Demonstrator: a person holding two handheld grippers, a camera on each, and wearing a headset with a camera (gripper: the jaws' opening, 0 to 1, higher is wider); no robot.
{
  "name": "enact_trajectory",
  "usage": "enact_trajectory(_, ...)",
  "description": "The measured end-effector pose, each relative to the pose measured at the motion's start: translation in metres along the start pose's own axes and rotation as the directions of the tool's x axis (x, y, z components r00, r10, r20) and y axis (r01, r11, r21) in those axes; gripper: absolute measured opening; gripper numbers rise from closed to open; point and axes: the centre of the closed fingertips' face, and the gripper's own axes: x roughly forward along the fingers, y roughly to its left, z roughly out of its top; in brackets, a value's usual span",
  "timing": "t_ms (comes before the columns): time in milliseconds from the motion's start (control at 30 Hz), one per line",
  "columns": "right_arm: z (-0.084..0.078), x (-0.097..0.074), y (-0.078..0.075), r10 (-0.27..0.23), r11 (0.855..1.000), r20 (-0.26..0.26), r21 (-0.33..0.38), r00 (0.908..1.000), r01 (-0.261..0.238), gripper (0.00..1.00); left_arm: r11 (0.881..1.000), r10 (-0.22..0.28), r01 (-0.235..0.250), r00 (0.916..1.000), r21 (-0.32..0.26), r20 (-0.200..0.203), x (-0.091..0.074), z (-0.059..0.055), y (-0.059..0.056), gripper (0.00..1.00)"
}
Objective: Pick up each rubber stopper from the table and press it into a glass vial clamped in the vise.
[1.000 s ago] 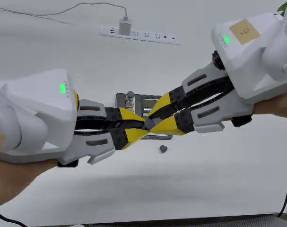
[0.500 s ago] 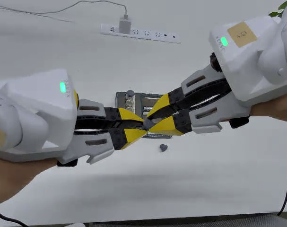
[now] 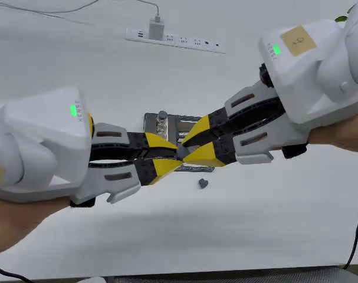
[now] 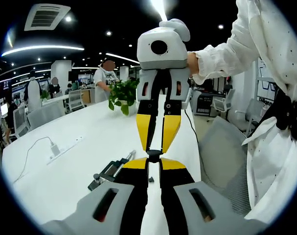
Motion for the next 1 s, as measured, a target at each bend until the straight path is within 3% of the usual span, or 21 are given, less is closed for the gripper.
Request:
enact_trajectory(233,0.001,-0.003,-0.011,-0.017,0.999,0.003,0.027,0.9999,0.017,0.06,0.999,0.046,-0.046,0.9989,-0.02,0.007,-0.011,-0.006,0.013,0.09)
enact_trajectory(500,0.002,-0.005,-0.034,-0.071,0.995,-0.017,0.071,0.9973,0.072,0.06,0.992,0.119,-0.119,0.9928,-0.05,0.004,-0.03,-0.018,0.032,0.19)
enact_trajectory(800,-0.004,0.003,-0.065,-0.111,0.99,-0.081,0.078,0.9905,0.118,0.06,0.978,0.198,-0.198,0.9802,-0.067,-0.003,-0.05,-0.03,0.049,0.32)
enact_trajectory(1000,-0.01,0.013,-0.082,-0.121,0.989,-0.123,0.071,0.985,0.13,0.06,0.972,0.222,-0.222,0.9749,-0.078,-0.011,-0.058,-0.036,0.054,0.41)
